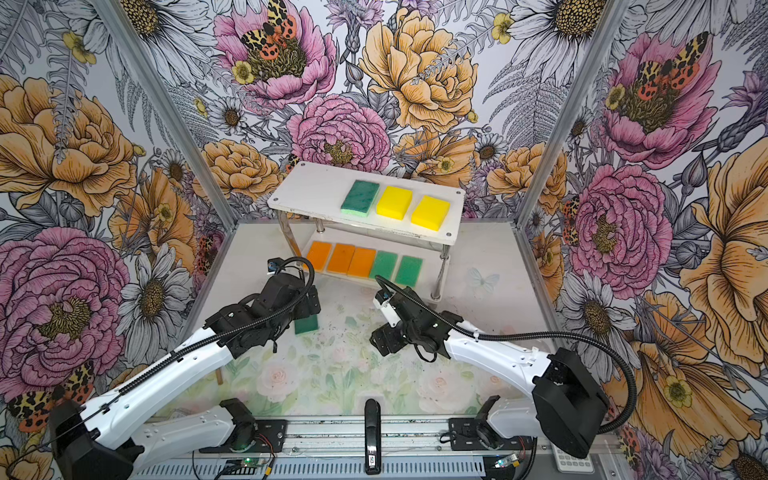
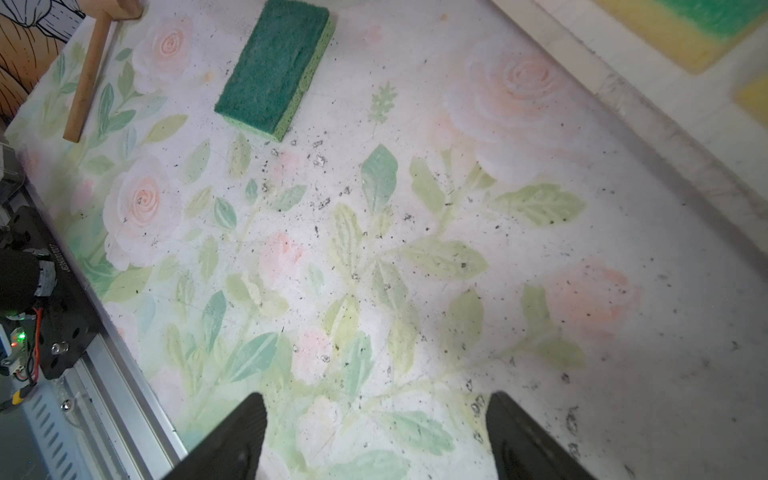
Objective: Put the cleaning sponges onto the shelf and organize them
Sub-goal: 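Withdraw the left gripper from the shelf toward the second dark green sponge, then lower the open left gripper over the second dark green scouring sponge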
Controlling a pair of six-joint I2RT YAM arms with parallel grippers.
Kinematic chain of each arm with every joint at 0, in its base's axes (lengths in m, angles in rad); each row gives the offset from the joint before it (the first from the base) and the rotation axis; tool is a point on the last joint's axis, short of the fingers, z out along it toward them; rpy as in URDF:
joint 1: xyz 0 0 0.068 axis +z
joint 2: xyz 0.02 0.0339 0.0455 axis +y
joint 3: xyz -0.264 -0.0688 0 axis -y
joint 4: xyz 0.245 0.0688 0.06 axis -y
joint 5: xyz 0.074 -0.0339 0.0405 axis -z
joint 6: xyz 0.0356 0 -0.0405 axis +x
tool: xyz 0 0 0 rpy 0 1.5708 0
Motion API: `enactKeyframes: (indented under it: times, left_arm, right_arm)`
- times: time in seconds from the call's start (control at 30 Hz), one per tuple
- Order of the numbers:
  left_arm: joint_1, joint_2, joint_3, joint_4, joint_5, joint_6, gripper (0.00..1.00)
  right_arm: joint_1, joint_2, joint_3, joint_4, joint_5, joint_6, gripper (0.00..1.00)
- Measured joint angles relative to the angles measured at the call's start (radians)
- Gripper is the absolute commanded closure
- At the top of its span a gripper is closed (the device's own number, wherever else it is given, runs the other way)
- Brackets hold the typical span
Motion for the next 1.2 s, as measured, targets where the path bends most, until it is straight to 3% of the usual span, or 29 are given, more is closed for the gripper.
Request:
enactKeyframes:
  times: [0.47, 1.2]
  left_arm:
    - [0.01, 0.087, -0.224, 0.167, 0.058, -0.129, 0.01]
    - [0.009, 0.267, -0.245, 0.24, 0.061, -0.179, 0.01]
  right_arm:
    - [0.0, 0.065, 0.046, 0.001, -0.009, 0.004, 0.15]
    - [0.0, 0.065, 0.046, 0.001, -0.009, 0.003, 0.15]
